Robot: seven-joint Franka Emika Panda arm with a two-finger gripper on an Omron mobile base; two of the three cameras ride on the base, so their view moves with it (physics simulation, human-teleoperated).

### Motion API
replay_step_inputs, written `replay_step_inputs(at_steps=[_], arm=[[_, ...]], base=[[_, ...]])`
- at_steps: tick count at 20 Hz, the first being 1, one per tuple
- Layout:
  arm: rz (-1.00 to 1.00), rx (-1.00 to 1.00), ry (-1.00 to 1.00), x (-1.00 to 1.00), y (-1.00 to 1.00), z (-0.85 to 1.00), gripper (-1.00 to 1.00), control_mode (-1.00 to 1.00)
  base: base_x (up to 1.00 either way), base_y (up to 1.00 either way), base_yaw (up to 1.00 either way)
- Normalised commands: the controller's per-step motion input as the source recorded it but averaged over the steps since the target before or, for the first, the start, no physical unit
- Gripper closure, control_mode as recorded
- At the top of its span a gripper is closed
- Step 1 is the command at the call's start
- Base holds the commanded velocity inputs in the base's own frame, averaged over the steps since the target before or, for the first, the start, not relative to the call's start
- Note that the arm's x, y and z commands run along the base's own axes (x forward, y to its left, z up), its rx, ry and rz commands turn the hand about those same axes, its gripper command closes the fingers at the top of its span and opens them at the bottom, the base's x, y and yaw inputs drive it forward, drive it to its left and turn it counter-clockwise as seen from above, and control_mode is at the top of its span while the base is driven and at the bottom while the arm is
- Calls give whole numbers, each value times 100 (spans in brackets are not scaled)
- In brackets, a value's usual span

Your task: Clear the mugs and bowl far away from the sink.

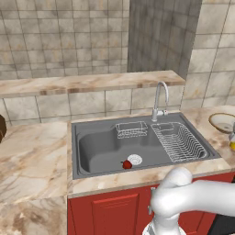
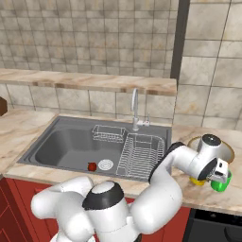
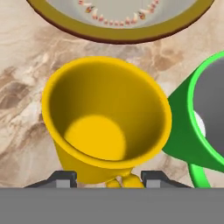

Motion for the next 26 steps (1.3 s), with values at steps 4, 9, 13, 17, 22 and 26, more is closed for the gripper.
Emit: replay_step_inputs(at_steps=[4, 9, 13, 17, 22, 26], arm=[[0, 0, -5, -8, 18, 24, 100, -100], [0, 0, -15, -24, 45, 83, 100, -100], [4, 0, -28, -41, 54, 82, 100, -100], [7, -4, -58, -58, 45, 38, 100, -100], [0, -8, -62, -36, 7, 1, 100, -100], [0, 0, -4, -7, 1, 0, 100, -100]], base=[[0, 0, 0], [0, 0, 0], [0, 0, 0], [0, 0, 0], [0, 0, 0], [0, 0, 0]])
